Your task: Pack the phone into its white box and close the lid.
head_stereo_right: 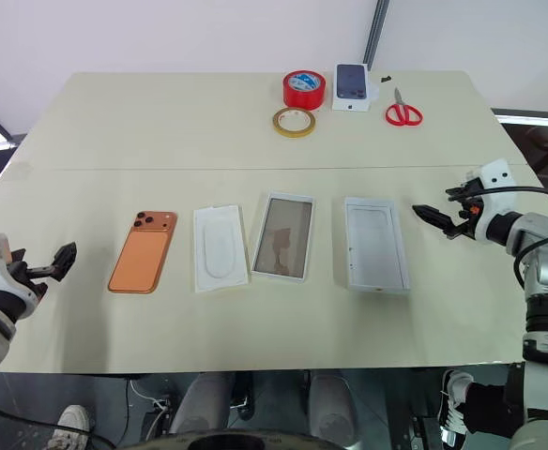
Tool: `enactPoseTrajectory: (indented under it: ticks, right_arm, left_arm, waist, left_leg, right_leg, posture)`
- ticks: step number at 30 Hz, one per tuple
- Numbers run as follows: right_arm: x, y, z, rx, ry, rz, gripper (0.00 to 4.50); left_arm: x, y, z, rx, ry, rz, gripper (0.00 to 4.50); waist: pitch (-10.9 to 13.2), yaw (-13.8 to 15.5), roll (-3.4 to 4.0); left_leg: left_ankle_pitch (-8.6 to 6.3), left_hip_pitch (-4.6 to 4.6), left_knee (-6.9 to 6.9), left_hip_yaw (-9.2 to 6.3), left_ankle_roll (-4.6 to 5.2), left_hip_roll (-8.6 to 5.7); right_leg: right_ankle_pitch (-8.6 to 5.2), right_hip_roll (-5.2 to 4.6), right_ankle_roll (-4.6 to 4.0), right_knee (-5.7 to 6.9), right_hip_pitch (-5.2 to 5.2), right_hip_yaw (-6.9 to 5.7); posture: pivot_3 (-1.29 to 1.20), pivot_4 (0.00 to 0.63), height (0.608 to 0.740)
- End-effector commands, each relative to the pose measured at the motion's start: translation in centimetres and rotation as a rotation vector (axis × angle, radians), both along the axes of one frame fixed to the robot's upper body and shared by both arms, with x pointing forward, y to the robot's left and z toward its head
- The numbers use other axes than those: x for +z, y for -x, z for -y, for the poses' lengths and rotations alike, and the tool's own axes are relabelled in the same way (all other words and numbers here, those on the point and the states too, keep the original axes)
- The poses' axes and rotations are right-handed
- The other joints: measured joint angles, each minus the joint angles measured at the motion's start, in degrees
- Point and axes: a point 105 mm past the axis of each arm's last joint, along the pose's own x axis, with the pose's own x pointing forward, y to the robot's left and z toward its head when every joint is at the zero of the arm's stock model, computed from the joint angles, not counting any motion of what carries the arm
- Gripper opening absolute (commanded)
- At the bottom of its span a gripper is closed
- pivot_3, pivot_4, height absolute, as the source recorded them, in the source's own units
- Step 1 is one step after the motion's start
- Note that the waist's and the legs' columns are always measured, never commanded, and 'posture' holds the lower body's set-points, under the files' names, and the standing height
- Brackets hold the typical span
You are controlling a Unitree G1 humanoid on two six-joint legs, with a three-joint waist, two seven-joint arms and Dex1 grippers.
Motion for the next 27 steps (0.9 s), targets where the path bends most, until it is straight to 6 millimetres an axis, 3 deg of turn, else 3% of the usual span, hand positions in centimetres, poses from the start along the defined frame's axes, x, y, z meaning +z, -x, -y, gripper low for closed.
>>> enactPoseTrajectory:
  ticks: [1,8,12,18,20,23,25,27]
  right_arm:
    - [1.9,-0.5,0.1,0.010,0.028,0.057,4.47]
    - [2.1,-1.0,-1.3,0.053,0.037,0.075,4.47]
    - [3.1,-1.3,-3.7,0.128,0.043,0.111,4.47]
    - [4.3,-0.5,-9.9,0.310,0.033,0.156,4.47]
    - [3.9,0.1,-12.2,0.369,0.031,0.150,4.47]
    - [3.2,1.1,-14.7,0.420,0.032,0.139,4.47]
    - [2.7,2.4,-16.7,0.504,0.066,0.135,4.47]
    - [2.4,3.3,-18.2,0.549,0.078,0.135,4.47]
  left_arm:
    - [1.1,0.0,0.6,-0.015,-0.022,0.037,4.44]
    - [1.6,-0.2,1.2,-0.036,-0.021,0.047,4.44]
    - [1.9,-1.0,3.0,-0.117,-0.010,0.048,4.44]
    - [2.0,-2.6,8.1,-0.312,0.066,0.044,4.44]
    - [1.7,-3.0,10.4,-0.412,0.069,0.016,4.44]
    - [1.0,-2.8,11.5,-0.470,0.104,-0.018,4.44]
    - [0.6,-3.2,14.2,-0.528,0.179,-0.051,4.44]
    - [0.4,-3.1,15.6,-0.570,0.217,-0.082,4.44]
  waist:
    - [0.0,0.0,0.00]
    - [0.0,0.0,-0.01]
    - [0.0,0.1,-0.01]
    - [0.0,0.1,-0.01]
    - [0.0,0.1,-0.01]
    - [0.0,0.1,-0.02]
    - [0.0,0.4,-0.01]
    - [0.0,0.7,-0.02]
  left_leg:
    - [0.00,0.00,0.00,0.00,0.00,0.00]
    - [0.01,0.01,0.03,0.00,0.01,0.01]
    - [0.04,0.00,0.07,0.00,0.06,0.01]
    - [0.07,0.03,0.10,-0.01,0.12,0.04]
    - [0.09,0.02,0.09,-0.01,0.14,0.05]
    - [0.10,0.02,0.10,-0.01,0.15,0.05]
    - [0.10,0.02,0.11,-0.02,0.14,0.05]
    - [0.11,0.02,0.16,-0.05,0.15,0.02]
  right_leg:
    - [0.00,0.00,0.00,0.00,0.00,0.00]
    - [0.00,0.13,0.00,0.01,0.03,0.01]
    - [0.00,0.15,0.00,0.07,0.03,0.02]
    - [0.01,0.19,0.02,0.12,0.06,0.03]
    - [0.01,0.21,0.02,0.13,0.06,0.03]
    - [0.01,0.22,0.03,0.13,0.06,0.03]
    - [0.01,0.22,0.03,0.13,0.06,0.02]
    - [0.01,0.19,0.03,0.15,0.10,0.01]
  posture:
    - [0.00,0.150,0.740]
    - [0.00,0.150,0.740]
    - [0.00,0.150,0.740]
    - [0.00,0.150,0.740]
    - [0.00,0.150,0.740]
    - [0.00,0.150,0.740]
    - [0.00,0.150,0.740]
    - [0.00,0.150,0.740]
